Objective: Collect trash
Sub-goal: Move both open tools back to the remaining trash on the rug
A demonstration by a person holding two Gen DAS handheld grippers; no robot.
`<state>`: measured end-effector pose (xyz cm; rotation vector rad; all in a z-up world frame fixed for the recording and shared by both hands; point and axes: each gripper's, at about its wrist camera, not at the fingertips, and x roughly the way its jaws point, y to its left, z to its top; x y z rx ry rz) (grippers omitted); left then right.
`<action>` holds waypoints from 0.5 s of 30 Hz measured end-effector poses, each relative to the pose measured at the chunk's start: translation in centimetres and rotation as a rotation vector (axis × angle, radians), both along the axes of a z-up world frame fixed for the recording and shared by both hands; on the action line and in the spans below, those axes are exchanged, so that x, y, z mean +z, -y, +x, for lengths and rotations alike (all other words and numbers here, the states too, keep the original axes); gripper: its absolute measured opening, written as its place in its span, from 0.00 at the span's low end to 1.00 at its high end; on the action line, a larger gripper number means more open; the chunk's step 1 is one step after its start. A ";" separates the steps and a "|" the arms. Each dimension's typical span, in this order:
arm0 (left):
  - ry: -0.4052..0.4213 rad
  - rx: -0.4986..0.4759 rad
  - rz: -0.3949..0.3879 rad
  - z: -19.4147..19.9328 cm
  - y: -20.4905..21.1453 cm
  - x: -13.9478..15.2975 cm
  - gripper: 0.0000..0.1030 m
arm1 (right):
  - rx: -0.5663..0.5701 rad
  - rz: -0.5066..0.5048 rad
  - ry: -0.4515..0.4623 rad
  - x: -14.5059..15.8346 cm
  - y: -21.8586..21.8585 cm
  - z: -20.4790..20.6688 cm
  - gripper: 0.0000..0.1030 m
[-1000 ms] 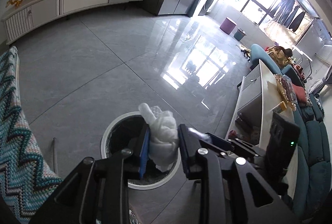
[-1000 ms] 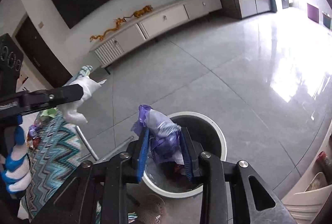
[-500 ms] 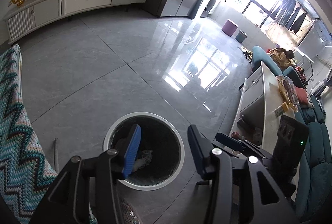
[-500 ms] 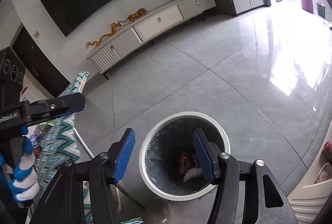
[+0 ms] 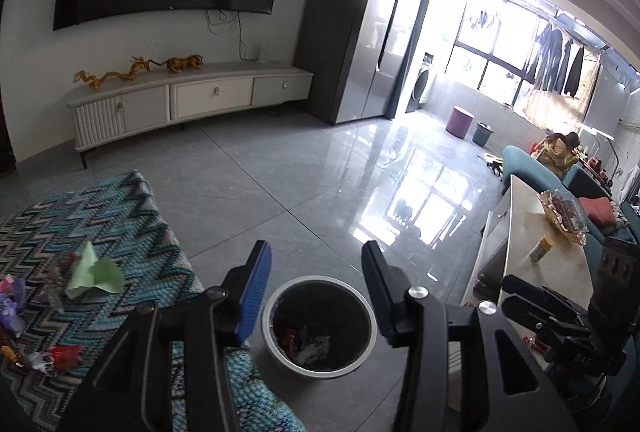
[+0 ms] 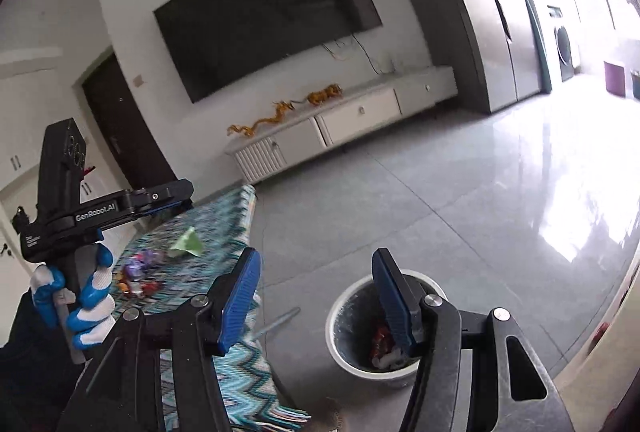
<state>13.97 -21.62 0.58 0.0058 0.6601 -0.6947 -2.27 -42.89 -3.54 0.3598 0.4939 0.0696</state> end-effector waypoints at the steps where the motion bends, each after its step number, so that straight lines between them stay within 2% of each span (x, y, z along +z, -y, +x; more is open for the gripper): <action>1: 0.021 0.030 -0.001 -0.5 -1.5 1.1 0.44 | 0.009 -0.012 0.016 0.8 -0.6 -0.4 0.54; 9: 0.176 0.191 0.045 -4.7 -12.4 8.7 0.44 | 0.151 -0.096 0.136 8.3 -8.3 -3.2 0.54; 15: 0.259 0.290 0.025 -6.5 -20.3 14.1 0.43 | 0.271 -0.161 0.198 13.4 -15.2 -3.0 0.54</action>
